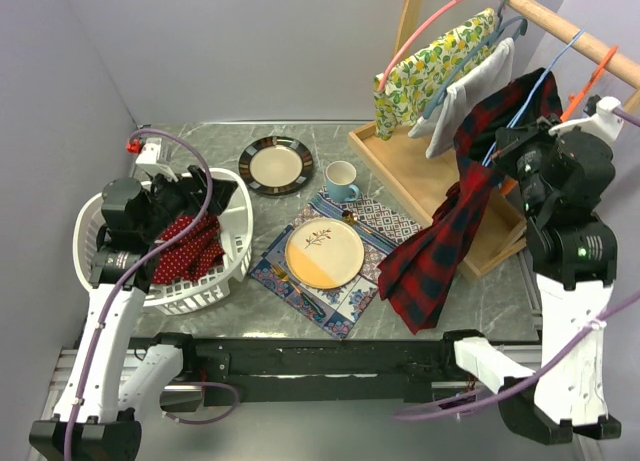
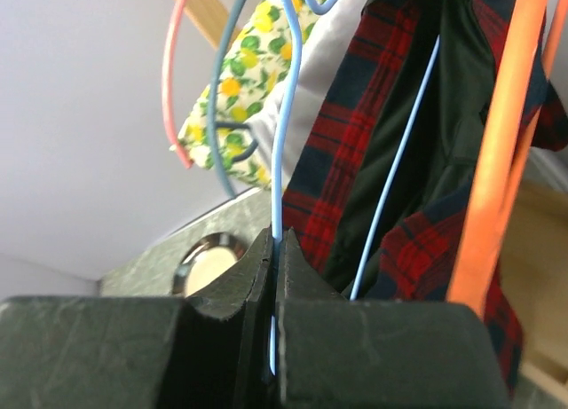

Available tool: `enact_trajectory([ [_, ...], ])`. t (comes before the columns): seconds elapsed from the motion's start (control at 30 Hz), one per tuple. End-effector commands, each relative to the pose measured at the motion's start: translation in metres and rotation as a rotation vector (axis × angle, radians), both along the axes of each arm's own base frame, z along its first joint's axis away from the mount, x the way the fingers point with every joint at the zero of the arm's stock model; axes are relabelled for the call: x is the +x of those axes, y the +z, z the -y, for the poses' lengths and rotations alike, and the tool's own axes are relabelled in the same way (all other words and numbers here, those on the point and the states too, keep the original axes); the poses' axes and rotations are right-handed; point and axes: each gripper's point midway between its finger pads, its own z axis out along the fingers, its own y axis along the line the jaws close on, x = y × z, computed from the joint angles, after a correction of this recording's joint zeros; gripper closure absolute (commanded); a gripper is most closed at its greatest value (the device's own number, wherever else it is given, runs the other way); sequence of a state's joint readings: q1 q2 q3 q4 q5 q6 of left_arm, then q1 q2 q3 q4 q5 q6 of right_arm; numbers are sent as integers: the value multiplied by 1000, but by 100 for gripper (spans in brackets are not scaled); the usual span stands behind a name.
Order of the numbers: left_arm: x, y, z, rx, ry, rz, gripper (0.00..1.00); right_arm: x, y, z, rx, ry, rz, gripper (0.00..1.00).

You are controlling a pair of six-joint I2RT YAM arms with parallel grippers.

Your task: Remove the skirt from the hanger

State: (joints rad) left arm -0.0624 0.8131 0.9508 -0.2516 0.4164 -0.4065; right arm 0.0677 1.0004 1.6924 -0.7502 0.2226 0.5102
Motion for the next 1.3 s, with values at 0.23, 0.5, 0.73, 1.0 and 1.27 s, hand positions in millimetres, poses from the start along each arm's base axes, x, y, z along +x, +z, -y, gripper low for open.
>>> enact_trajectory([
  [0.23,-67,81,107,-128,-369,180,1,-53,37,-37,210,198,242,100],
  [0.5,-128,120,204,-222,-606,296,1,-70,49,-41,331,222,325,100],
  [0.73,-177,134,293,-173,-663,384,1,-67,46,-43,358,231,338,100],
  [1.0,-162,103,357,-35,-629,374,1,-72,43,-47,364,255,348,100],
  [1.27,-156,72,382,46,-641,356,47,-70,36,-47,365,254,344,100],
])
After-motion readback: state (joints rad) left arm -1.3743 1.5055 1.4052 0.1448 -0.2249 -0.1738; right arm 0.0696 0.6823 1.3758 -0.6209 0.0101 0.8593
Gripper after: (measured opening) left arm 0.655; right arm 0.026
